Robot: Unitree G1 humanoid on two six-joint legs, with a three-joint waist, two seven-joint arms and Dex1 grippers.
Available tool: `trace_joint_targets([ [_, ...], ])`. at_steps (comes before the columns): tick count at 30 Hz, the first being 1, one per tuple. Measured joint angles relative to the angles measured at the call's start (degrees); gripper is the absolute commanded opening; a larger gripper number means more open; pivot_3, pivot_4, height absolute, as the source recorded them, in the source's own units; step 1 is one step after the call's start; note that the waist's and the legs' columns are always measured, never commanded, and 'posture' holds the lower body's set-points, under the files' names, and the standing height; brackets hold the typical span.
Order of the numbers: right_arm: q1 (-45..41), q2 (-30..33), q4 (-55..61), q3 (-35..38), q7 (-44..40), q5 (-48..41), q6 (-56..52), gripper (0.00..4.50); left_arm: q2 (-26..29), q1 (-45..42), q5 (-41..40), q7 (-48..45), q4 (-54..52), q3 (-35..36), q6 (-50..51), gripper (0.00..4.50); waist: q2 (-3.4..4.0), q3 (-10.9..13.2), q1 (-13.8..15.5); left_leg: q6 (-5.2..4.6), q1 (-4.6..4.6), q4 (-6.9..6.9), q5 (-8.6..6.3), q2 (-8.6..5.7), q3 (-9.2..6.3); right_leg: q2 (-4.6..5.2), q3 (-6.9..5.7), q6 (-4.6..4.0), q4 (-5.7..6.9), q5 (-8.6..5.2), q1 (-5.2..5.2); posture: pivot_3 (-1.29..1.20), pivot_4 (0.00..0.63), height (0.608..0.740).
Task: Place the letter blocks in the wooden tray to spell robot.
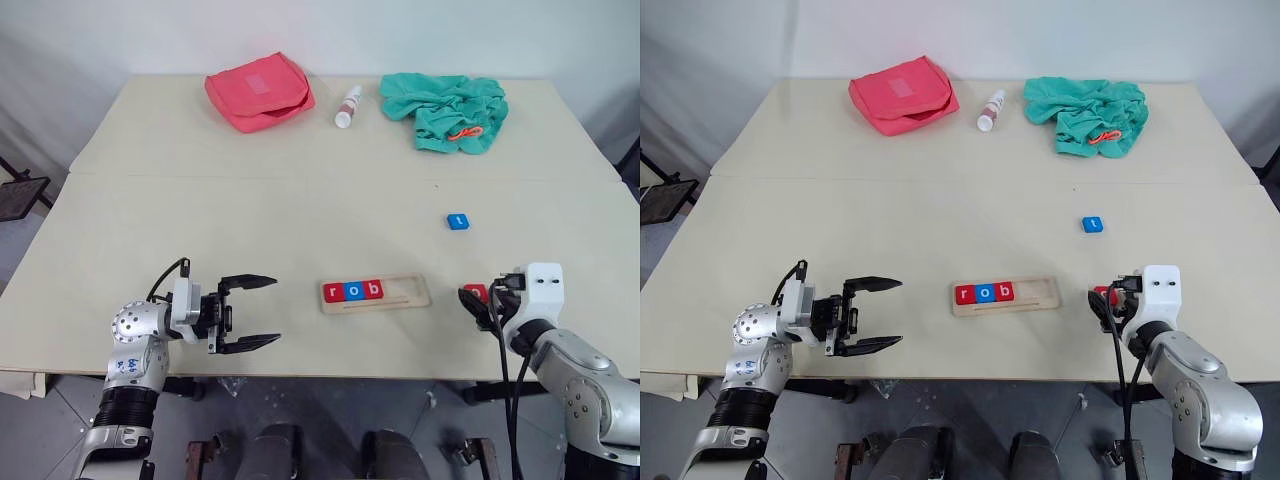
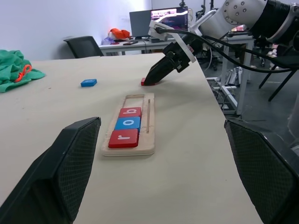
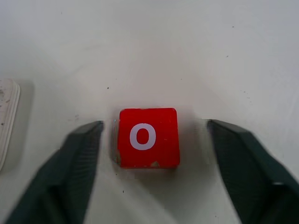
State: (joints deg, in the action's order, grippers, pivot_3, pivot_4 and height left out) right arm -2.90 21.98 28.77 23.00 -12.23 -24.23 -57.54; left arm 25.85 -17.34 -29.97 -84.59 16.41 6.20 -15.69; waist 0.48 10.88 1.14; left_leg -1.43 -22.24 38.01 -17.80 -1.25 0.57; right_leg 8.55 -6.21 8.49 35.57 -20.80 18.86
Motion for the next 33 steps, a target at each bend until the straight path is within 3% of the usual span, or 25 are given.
trace_joint_targets([
  [6,0.6,1.6,0.2,0.0,-1.9,-1.1,0.1,4.48,0.0,0.8,0.0,0.2,-0.3,0.0,0.0,4.50,0.00,0.0,0.1,0.00,0.00,0.00,0.00,-0.01,0.00,0.01,0.02,0.00,0.00,0.00,0.00,0.00,0.150,0.740],
  [15,0.3,24.2,-3.9,-3.2,-21.5,-1.1,7.7,4.48,-0.8,2.9,0.0,2.0,-2.3,0.0,0.0,4.50,-0.01,0.0,0.1,-0.01,0.00,0.02,0.00,0.02,0.07,0.01,0.01,0.00,-0.12,0.00,-0.06,0.00,0.150,0.740],
  [21,-6.0,37.5,-13.0,-12.3,-38.1,1.2,16.5,4.48,-1.4,4.5,0.0,3.3,-3.7,-0.3,-0.1,4.50,-0.01,0.0,0.0,-0.01,0.00,0.03,0.00,0.05,0.06,0.00,-0.05,0.00,-0.20,0.00,-0.10,0.00,0.150,0.740],
  [28,-20.3,42.5,-29.8,-29.3,-55.7,11.9,32.4,4.48,-1.9,6.9,0.0,5.1,-5.8,-0.3,-0.6,4.50,0.00,0.0,-0.3,-0.02,-0.02,0.06,0.00,0.07,0.05,0.00,-0.11,0.00,-0.46,0.00,-0.20,0.00,0.150,0.740],
  [33,-26.5,41.4,-39.4,-35.1,-61.2,17.9,40.2,4.48,-1.9,9.1,0.0,7.0,-8.0,0.0,-0.6,4.50,0.00,0.0,-0.3,-0.02,-0.07,0.04,0.00,0.06,0.00,0.02,-0.19,0.00,-0.49,0.00,-0.19,0.00,0.150,0.740],
])
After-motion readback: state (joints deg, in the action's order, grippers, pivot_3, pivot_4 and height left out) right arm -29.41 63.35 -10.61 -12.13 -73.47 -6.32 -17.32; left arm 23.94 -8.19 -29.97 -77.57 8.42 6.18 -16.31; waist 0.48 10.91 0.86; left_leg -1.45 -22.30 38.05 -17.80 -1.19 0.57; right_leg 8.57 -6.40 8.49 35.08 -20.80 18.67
